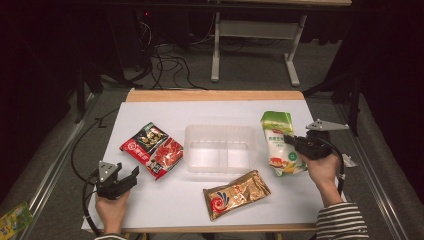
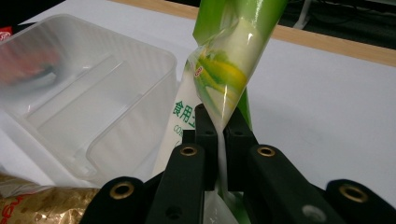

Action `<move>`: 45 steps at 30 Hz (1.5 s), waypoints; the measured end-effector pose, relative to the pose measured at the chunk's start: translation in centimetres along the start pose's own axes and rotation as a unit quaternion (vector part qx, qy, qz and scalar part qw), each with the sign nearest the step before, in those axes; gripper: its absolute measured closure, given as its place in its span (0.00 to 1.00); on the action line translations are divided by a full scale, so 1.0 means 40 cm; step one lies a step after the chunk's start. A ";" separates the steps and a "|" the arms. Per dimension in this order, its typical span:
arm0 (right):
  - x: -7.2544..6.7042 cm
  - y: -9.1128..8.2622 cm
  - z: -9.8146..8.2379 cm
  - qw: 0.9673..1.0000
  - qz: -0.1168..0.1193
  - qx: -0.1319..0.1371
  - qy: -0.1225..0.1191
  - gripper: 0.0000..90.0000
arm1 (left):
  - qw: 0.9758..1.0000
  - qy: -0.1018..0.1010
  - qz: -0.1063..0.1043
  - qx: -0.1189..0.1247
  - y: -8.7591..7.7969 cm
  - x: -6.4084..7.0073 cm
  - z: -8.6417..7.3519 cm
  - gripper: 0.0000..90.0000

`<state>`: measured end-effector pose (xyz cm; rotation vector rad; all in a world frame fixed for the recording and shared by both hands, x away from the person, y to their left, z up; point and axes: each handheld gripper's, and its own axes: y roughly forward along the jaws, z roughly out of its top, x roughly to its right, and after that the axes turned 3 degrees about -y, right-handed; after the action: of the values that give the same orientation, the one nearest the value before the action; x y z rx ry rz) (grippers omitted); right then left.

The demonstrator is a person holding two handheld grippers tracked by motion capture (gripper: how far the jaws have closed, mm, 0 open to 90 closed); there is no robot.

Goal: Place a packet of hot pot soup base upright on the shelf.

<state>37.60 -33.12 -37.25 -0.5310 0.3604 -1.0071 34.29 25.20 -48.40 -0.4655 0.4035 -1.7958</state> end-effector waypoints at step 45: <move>-0.102 -0.064 0.067 0.996 0.047 0.064 -0.029 0.99 | 1.000 0.011 -0.001 -0.005 0.002 0.005 0.000 0.37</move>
<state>35.17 -29.97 -33.41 -0.4227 0.2639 -0.9153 34.32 24.98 -48.40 -0.4537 0.4261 -1.8027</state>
